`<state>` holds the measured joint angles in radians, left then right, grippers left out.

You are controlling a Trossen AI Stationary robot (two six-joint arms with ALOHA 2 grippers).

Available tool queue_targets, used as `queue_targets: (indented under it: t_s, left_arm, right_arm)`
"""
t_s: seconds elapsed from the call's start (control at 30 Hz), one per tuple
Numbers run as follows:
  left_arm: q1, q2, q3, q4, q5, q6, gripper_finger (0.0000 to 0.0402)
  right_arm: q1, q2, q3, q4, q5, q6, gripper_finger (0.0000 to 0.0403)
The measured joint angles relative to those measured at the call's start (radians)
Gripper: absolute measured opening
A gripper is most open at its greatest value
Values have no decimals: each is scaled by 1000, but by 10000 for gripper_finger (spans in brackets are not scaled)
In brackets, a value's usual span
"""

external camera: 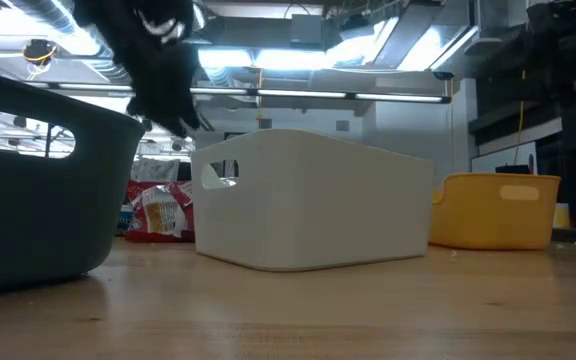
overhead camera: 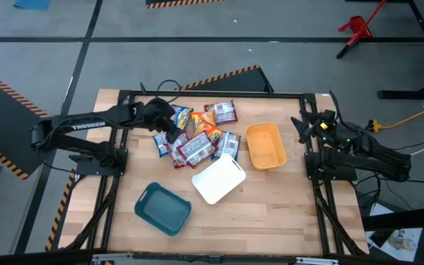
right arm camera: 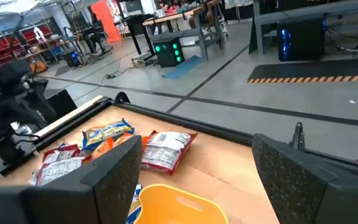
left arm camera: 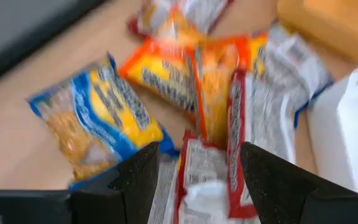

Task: Sort Maruchan noodles
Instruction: Put the bottom left red noodle pack into the yellow bin

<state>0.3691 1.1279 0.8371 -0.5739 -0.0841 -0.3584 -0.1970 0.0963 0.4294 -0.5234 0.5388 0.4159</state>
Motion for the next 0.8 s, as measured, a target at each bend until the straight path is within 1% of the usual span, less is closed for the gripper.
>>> queue_targets:
  t_s: [0.1, 0.23, 0.4, 0.6, 0.67, 0.8]
  left_arm:
    - [17, 22, -54, 40, 35, 3, 218]
    - [44, 38, -131, 87, 45, 0, 218]
    - [57, 39, -207, 195, 123, -8, 218]
    - [58, 39, -307, 293, 132, -59, 218]
    - [58, 39, -334, 343, 155, -79, 218]
    - [58, 39, -365, 387, 190, -86, 218]
  right_arm:
    - [0, 0, 0, -21, 0, 23, 294]
    - [0, 0, 0, -20, 0, 28, 294]
    - [0, 0, 0, -19, 0, 29, 294]
    - [0, 0, 0, -20, 0, 50, 294]
    - [0, 0, 0, -21, -1, 54, 294]
    - [0, 0, 0, -27, 0, 55, 294]
